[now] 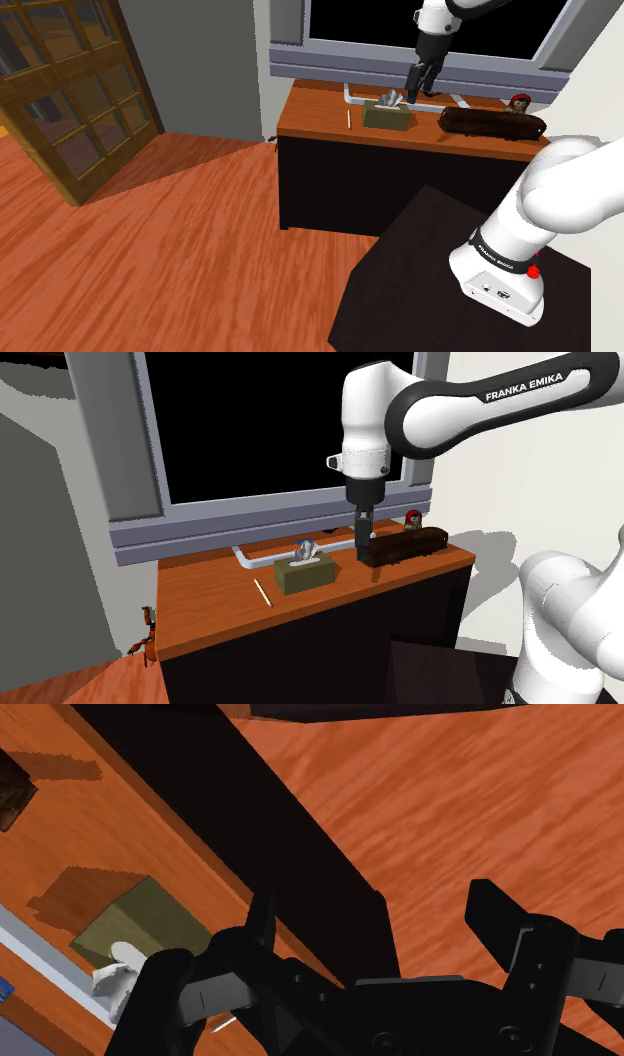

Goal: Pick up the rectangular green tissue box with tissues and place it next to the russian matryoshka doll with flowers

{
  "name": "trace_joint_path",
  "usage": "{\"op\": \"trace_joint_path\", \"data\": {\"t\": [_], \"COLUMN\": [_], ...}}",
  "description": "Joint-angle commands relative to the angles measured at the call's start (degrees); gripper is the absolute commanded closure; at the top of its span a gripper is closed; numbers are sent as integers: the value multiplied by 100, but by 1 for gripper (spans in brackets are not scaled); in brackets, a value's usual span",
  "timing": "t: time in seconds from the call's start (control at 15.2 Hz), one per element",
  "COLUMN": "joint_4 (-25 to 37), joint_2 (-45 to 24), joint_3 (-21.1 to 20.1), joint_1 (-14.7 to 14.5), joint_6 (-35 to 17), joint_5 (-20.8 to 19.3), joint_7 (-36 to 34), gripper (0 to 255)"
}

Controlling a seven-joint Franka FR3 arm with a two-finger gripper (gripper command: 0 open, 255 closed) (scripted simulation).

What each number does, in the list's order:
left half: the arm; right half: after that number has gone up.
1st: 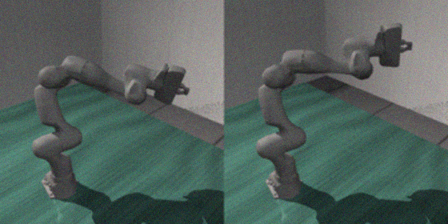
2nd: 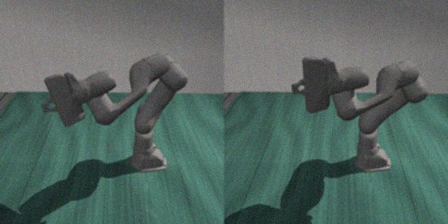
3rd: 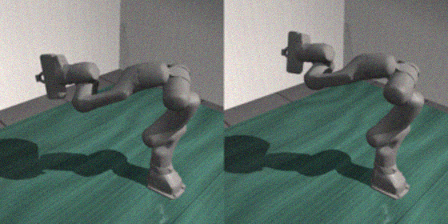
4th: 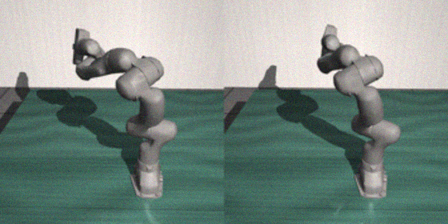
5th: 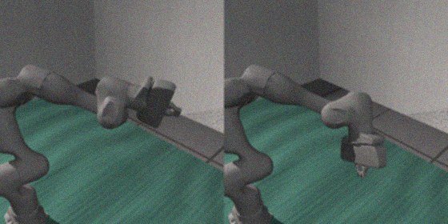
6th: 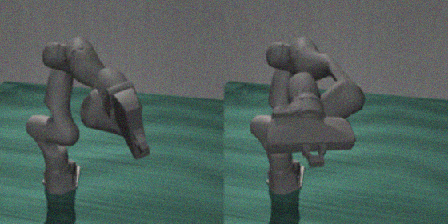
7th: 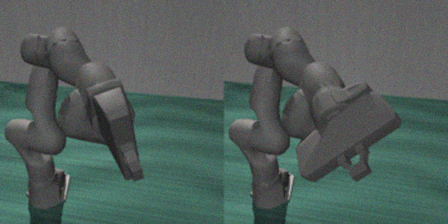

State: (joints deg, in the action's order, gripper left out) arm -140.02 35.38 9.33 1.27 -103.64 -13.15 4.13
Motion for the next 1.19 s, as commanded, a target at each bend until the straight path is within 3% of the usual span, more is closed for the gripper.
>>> {"op": "trace_joint_path", "data": {"t": [0.0, 0.53, 1.12], "joint_4": [61, 526, 1559], "joint_2": [-305, -1697, -3451], "joint_3": [120, 543, 890], "joint_1": [53, 263, 496], "joint_6": [-236, -1240, -2240], "joint_5": [-275, -1232, -2085], "joint_7": [260, 1084, 1806], "gripper": [0, 0, 0]}}
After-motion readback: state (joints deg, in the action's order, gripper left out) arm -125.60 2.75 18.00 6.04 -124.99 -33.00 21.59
